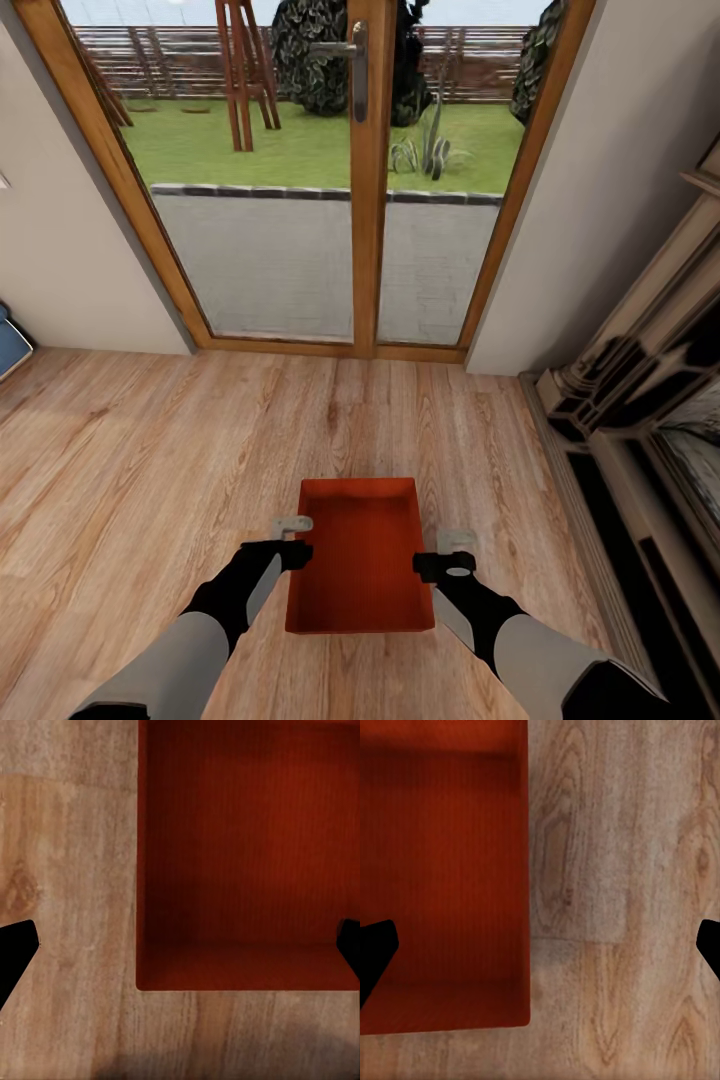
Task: Move the two storage containers from the living room to the garage. In the garage, place one container on the floor and stack the other container on top of it (either order is fine).
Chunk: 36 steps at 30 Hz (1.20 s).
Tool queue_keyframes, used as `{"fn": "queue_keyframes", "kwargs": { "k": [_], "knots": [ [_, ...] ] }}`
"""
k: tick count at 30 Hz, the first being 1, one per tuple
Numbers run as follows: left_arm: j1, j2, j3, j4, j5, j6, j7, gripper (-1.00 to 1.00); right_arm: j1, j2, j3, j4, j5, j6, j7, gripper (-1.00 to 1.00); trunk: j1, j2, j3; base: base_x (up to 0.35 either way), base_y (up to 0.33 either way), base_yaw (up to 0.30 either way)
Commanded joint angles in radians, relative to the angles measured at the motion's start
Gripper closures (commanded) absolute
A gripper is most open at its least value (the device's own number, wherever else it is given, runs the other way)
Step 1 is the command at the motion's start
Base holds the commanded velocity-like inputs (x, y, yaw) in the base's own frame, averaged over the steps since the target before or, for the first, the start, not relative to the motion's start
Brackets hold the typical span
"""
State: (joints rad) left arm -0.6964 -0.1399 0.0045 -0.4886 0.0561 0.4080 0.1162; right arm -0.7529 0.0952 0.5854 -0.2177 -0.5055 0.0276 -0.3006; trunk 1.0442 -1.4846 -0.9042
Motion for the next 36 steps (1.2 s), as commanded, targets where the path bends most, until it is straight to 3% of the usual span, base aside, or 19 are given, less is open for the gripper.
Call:
{"fn": "queue_keyframes", "kwargs": {
  "k": [1,6,17,21,36],
  "knots": [
    [0.000,-0.001,0.001,-0.002,0.007,0.006,0.015,-1.00,-0.001,-0.001,0.008,-0.002,-0.007,0.003,-0.006,-1.00,0.000,0.000,-0.001,0.000,0.000,0.000],
    [0.000,-0.002,0.003,-0.022,0.009,0.008,0.025,-1.00,0.000,-0.002,0.008,-0.003,-0.007,0.003,-0.006,-1.00,0.000,0.000,-0.001,0.000,0.000,0.000],
    [0.000,-0.002,0.002,-0.037,0.009,0.009,0.029,-1.00,0.000,-0.002,0.008,-0.020,-0.007,0.004,-0.003,-1.00,0.042,-0.077,-0.035,0.000,0.000,0.000],
    [0.000,-0.002,0.002,-0.037,0.010,0.009,0.027,-1.00,-0.001,-0.003,0.008,-0.020,-0.007,0.003,-0.003,-1.00,0.042,-0.077,-0.035,0.000,0.000,0.000],
    [0.000,-0.003,-0.001,-0.039,0.005,0.010,0.048,-1.00,-0.001,-0.001,0.008,-0.037,-0.010,0.004,-0.005,-1.00,0.100,-0.182,-0.082,0.000,0.000,0.000]
  ]
}}
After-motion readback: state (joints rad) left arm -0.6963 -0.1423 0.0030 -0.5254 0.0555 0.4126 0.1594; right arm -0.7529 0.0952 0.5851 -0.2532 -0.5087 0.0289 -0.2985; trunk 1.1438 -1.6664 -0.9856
